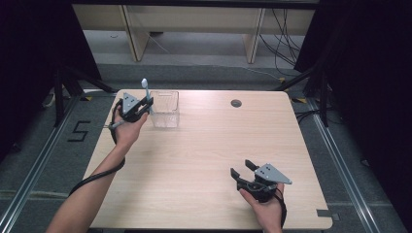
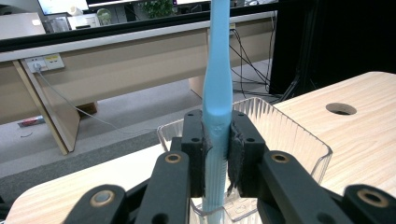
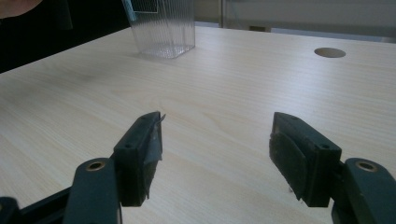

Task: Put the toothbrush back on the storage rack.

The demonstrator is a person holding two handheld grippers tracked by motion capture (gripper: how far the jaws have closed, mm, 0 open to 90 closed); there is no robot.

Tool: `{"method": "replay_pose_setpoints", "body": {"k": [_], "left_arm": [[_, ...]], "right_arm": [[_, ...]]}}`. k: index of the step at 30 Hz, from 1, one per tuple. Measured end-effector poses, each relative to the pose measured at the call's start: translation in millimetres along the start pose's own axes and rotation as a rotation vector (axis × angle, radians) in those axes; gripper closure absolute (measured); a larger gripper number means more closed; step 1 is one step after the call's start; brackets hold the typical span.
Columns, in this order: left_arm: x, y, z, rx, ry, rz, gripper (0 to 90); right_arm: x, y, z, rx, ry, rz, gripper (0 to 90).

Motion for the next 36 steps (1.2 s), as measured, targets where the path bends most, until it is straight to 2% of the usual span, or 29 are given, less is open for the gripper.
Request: {"method": "replay_pose_setpoints", "body": {"k": [4, 5, 8, 12, 13, 15, 17, 18, 19, 21, 25, 26, 36], "left_arm": [[0.2, -0.9, 0.3, 0.001, -0.001, -0.006, 77.5], [0.4, -1.2, 0.3, 0.0, -0.001, -0.007, 77.5], [0.9, -2.6, 0.3, -0.001, -0.001, -0.012, 77.5], [2.3, -4.7, 0.1, -0.003, -0.005, -0.011, 77.5], [2.3, -5.1, 0.0, -0.002, -0.005, -0.017, 77.5], [2.8, -6.1, 0.1, -0.005, -0.003, -0.02, 77.5], [3.2, -6.9, 0.1, -0.004, -0.004, -0.022, 77.5], [3.2, -7.2, 0.1, -0.004, -0.005, -0.024, 77.5], [3.2, -7.5, 0.0, -0.004, -0.005, -0.027, 77.5], [3.3, -8.5, 0.1, -0.004, -0.006, -0.032, 77.4], [4.1, -10.4, -0.4, -0.01, -0.004, -0.036, 77.4], [4.2, -10.7, -0.6, -0.011, -0.002, -0.037, 77.3], [5.0, -11.6, -1.1, -0.015, 0.002, -0.042, 77.1]], "right_arm": [[1.0, -0.3, 1.3, -0.013, 0.005, -0.003, 35.3], [1.1, 0.2, 3.1, -0.044, -0.004, 0.006, 35.3], [1.8, -0.3, 2.2, -0.031, 0.001, 0.008, 35.3], [1.9, -0.2, 3.0, -0.043, -0.007, 0.01, 35.2], [2.5, -0.6, 1.2, -0.015, 0.017, 0.007, 35.2], [1.8, -0.5, 2.5, -0.033, -0.001, 0.007, 35.2], [2.4, -1.0, 1.4, -0.017, 0.009, 0.001, 35.2], [1.9, -0.4, 2.6, -0.034, -0.002, 0.007, 35.2], [2.2, -0.8, 1.1, -0.013, 0.011, 0.0, 35.1], [2.0, -0.3, 2.7, -0.034, 0.001, 0.008, 35.2], [2.1, -0.7, 2.9, -0.035, -0.002, 0.006, 35.1], [2.3, -1.0, 2.0, -0.023, 0.006, 0.0, 35.1], [3.3, -0.9, 2.4, -0.035, 0.001, 0.006, 35.1]]}}
Point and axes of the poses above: each handheld gripper's, and its own axes: x roughly forward along the jaws, y roughly out of its top, z roughly to its right, the point moved 2 cm from there along x, roughly forward along the jaws, and after that the axes turned 4 degrees about -y, right-handed, at the moved point
